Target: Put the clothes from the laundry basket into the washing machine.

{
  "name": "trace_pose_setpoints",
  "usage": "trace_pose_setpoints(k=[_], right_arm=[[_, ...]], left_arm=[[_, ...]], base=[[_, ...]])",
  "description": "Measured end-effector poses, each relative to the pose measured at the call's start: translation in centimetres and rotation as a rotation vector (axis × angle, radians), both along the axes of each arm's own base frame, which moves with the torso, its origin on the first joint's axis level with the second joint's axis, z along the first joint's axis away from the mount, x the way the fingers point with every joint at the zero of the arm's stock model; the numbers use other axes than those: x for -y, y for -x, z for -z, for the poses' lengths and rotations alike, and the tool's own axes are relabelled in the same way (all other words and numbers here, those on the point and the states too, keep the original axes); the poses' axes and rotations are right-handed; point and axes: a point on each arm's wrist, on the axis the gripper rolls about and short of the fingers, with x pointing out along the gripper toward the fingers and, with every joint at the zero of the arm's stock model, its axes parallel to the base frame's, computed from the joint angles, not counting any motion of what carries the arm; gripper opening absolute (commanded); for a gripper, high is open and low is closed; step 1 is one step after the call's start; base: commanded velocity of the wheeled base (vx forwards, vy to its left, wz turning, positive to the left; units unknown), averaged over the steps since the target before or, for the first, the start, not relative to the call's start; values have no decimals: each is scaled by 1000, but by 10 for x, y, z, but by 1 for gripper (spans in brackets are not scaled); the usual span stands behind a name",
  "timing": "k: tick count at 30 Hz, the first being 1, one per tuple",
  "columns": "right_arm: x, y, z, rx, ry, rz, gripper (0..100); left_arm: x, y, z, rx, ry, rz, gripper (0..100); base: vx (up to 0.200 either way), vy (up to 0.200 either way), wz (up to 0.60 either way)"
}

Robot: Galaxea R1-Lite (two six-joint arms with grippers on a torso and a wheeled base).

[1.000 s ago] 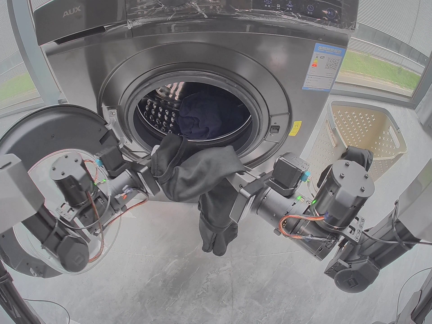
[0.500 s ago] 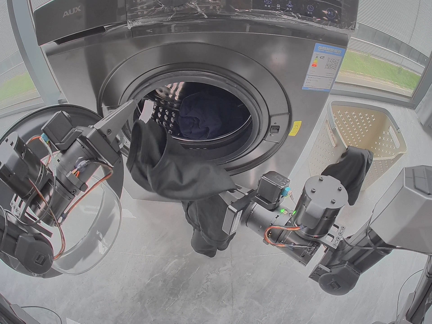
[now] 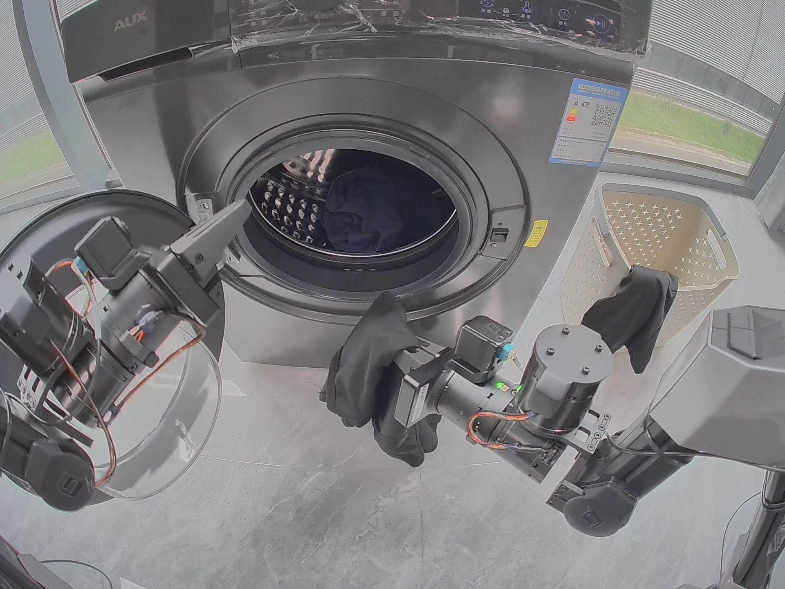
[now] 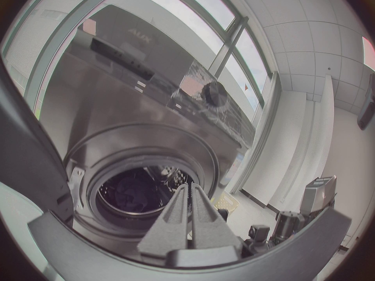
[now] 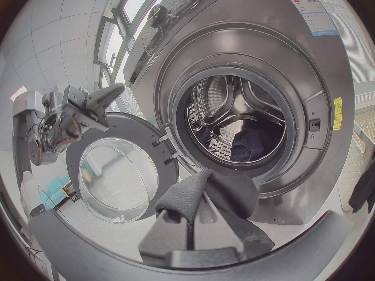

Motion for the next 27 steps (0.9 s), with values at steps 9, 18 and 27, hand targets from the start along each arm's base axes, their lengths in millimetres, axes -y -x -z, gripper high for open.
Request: trace_pose_setpoints(k=[9, 18, 27], right_arm=[[6, -1, -15, 29, -32, 15, 0], [10, 0, -24, 44, -48, 19, 0], [9, 2, -26, 46, -50, 15, 0]], left_arm=[[12, 4, 50, -169, -122, 74, 100], [9, 6, 83, -279, -214, 92, 100], [18, 4, 117, -345, -354, 112, 100]], base=[[0, 0, 0], [0, 0, 0], [0, 0, 0]])
